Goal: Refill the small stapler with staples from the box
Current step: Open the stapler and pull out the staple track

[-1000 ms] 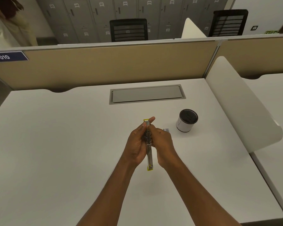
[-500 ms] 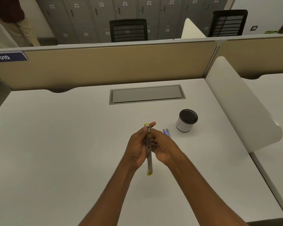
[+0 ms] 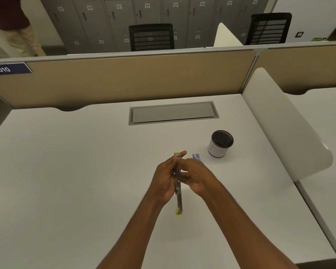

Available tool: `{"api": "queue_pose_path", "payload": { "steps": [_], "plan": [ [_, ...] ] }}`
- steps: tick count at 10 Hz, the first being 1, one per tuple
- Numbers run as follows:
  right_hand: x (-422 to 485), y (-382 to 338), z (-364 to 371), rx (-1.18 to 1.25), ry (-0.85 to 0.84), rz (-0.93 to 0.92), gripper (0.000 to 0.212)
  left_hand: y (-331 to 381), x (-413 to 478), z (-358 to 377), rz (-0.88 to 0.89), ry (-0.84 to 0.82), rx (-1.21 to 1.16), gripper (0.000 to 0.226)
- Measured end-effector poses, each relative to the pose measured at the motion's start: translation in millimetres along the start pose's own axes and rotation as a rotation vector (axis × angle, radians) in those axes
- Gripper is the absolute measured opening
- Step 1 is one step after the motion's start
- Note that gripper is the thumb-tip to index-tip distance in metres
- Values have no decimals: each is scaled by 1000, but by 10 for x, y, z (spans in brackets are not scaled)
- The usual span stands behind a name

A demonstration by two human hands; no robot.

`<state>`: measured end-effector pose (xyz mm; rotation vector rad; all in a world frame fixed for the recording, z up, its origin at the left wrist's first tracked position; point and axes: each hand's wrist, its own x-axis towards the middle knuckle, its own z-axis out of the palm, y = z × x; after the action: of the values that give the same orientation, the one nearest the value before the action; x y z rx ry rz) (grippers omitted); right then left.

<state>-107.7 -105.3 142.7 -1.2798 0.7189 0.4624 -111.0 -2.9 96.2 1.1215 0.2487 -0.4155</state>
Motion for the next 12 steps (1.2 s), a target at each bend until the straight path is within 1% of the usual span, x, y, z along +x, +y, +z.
{"api": "queue_pose_path", "payload": {
  "steps": [1,2,3,4,5,6,7,8,9,10,11,12],
  "plan": [
    [-16,-27,-36,109,9,128,9,-30,-27,2,5,-27,23,40],
    [19,-34,-61,197,18,195,15,-49,-41,18,31,-34,29,39],
    [31,-33,-71,209,20,231,17,-59,-52,54,48,-24,43,41],
    [17,-17,-74,233,11,257,17,-103,-46,61,39,-1,44,36],
    [38,27,-64,227,24,264,22,-156,-40,67,28,27,24,36],
    [76,54,-78,324,30,276,30,-199,-38,85,7,48,5,34],
    [114,60,-84,357,4,264,37,-253,-29,82,-22,56,8,33],
    [185,64,-111,474,-71,272,38,-307,-33,69,-28,70,14,34],
    [165,152,-141,413,-107,223,36,-335,-12,54,-40,79,25,34],
    [147,237,-103,150,-48,101,27,-316,31,5,-71,92,2,38],
    [118,302,-128,115,-52,-14,7,-279,71,-47,-108,86,0,41],
    [102,309,-177,139,-79,-100,14,-228,69,-59,-127,104,5,40]
  ]
}}
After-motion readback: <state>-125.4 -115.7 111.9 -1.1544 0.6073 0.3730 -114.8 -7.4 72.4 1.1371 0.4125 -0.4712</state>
